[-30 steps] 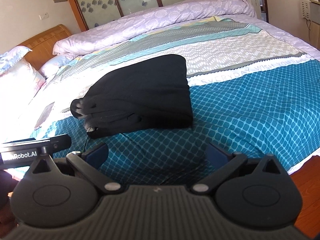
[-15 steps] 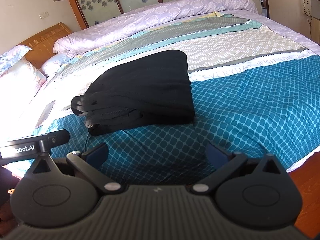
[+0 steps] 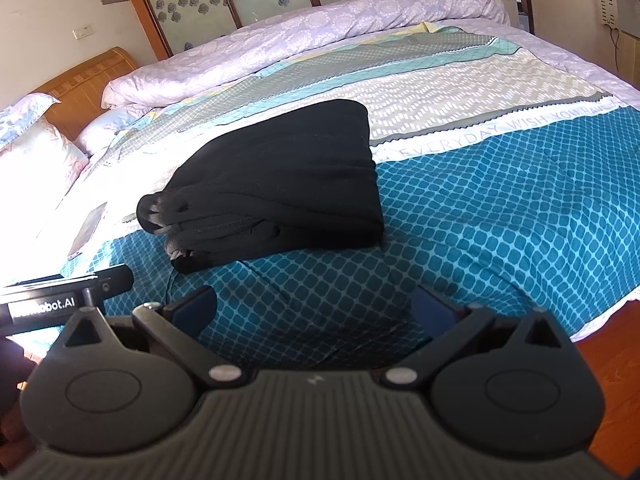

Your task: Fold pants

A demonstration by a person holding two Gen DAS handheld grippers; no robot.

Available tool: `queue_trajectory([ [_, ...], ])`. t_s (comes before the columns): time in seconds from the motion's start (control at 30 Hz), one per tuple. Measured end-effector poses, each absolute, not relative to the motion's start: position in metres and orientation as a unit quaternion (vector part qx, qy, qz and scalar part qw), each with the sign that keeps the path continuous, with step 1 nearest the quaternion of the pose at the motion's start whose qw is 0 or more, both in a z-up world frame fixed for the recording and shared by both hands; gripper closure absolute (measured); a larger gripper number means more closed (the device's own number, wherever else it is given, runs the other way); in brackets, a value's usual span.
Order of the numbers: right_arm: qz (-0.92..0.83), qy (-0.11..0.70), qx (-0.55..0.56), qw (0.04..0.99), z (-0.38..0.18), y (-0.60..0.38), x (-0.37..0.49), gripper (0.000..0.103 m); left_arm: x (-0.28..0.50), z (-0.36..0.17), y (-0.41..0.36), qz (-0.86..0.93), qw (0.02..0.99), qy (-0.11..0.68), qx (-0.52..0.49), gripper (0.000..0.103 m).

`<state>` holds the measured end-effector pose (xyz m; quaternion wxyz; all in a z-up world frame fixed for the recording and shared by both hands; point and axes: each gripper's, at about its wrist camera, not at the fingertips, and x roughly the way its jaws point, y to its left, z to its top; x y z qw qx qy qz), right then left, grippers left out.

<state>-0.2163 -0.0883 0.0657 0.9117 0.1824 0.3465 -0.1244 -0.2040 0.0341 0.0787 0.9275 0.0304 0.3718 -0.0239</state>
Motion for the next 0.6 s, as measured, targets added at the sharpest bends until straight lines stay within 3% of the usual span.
queue_trajectory([
  [0.6, -0.128, 0.349, 0.187, 0.909, 0.0647, -0.0905, -0.2165, 0.000, -0.2001, 0.0730, 0.0324, -0.017, 0.918, 0.394, 0.038, 0.000],
])
